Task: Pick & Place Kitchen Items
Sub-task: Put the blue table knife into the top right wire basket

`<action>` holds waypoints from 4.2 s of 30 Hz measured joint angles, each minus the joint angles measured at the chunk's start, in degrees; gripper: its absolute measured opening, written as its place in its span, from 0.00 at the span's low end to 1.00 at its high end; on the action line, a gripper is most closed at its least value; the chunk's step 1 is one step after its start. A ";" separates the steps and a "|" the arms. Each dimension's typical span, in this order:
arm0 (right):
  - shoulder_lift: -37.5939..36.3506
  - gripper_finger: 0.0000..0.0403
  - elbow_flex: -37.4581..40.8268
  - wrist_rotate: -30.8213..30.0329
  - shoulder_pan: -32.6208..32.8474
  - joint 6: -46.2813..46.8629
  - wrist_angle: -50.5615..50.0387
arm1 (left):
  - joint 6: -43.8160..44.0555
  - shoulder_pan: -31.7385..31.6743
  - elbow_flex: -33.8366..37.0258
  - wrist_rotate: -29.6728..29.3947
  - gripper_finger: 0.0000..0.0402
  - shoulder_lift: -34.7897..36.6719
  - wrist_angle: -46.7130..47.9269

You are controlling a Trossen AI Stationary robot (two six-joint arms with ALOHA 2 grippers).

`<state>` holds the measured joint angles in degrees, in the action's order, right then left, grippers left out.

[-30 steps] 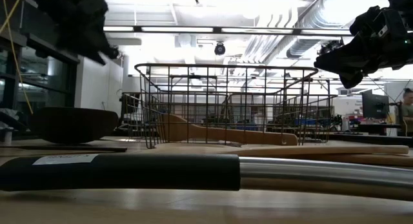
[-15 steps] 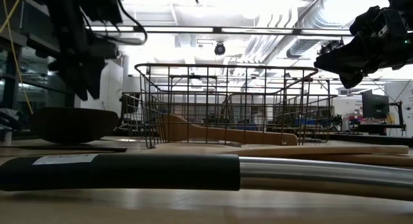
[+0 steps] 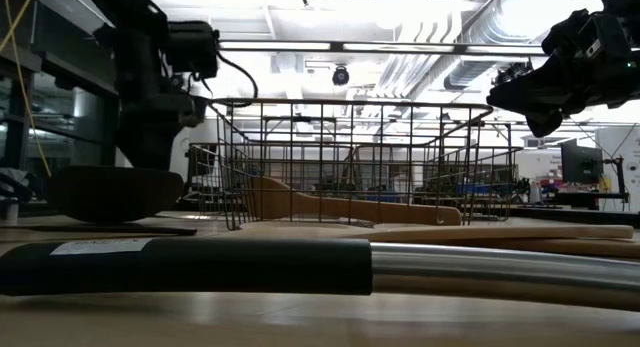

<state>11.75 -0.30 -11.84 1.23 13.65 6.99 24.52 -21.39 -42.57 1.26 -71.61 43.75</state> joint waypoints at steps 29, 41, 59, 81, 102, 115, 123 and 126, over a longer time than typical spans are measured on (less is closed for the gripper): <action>0.00 0.19 -0.01 0.00 0.00 0.00 0.01 | -12.31 -4.50 0.00 4.38 0.57 -9.82 -3.40; 0.00 0.19 0.01 0.00 0.00 0.00 0.01 | -12.26 -4.48 0.02 3.54 0.57 -10.08 -3.96; 0.00 0.19 0.01 0.00 0.00 0.00 0.01 | -9.79 -3.46 0.07 1.13 0.57 -10.63 -6.25; -0.02 0.19 0.01 0.00 0.00 0.00 -0.01 | -7.29 0.79 -0.03 -3.50 0.57 -13.75 -2.54; -0.02 0.19 0.01 0.00 0.00 0.00 0.01 | -7.76 0.79 0.07 -1.71 0.38 -13.80 -1.43; -0.02 0.19 -0.01 0.00 0.00 0.00 0.00 | -7.72 0.79 0.09 -0.70 0.22 -13.84 -0.56; -0.02 0.19 -0.01 0.00 0.00 0.00 0.00 | -7.37 0.79 0.09 1.37 0.10 -13.84 0.11; -0.02 0.19 0.00 0.00 0.00 0.00 -0.01 | -7.56 0.79 0.09 1.46 0.08 -13.82 0.19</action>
<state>11.73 -0.30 -11.84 1.23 13.65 6.98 16.96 -20.60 -42.48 2.72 -85.43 43.94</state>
